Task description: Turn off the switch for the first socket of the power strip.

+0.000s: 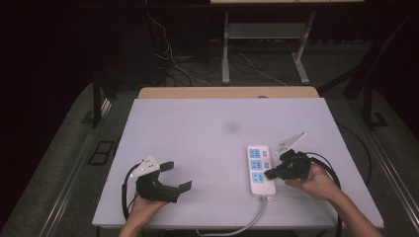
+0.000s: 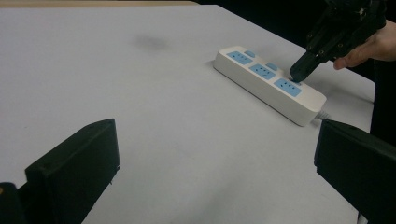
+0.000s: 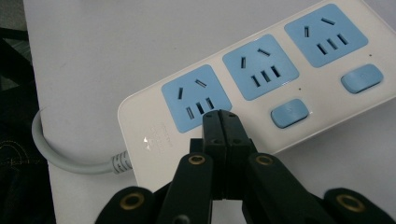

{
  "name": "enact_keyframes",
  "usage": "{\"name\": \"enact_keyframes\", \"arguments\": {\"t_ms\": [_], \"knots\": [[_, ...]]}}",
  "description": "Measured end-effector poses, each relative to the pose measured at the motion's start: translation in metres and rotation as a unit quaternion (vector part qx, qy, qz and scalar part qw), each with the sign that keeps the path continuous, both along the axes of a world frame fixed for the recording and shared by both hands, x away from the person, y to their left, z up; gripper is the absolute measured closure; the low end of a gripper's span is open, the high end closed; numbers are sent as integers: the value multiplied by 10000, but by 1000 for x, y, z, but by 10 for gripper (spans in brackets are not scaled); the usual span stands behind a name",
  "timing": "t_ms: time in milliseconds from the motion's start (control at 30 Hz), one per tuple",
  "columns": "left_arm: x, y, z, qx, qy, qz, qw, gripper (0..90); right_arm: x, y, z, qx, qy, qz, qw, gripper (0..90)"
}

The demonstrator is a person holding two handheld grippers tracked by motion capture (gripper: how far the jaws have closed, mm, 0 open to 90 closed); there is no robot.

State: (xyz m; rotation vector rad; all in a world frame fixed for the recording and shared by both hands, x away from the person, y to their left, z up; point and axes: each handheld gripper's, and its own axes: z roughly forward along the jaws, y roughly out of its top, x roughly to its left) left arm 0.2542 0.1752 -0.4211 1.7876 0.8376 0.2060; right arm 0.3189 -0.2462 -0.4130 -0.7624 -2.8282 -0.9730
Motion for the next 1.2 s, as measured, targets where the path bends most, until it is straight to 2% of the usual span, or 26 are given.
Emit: {"name": "enact_keyframes", "arguments": {"t_ms": [667,700,767,933,1200], "knots": [[1,0,-1,10,12,0,10000,0,0,1,1,-51,-9,15,10000,900],[1,0,-1,6,12,0,10000,0,1,0,3,60,34,13,10000,900],[1,1,-1,0,13,6,10000,0,2,-1,4,96,83,10,9999,900],[2,0,-1,6,31,3,10000,0,1,-1,4,68,153,93,9998,900],[2,0,-2,18,35,-7,10000,0,1,-2,8,197,144,70,9997,900]]}}
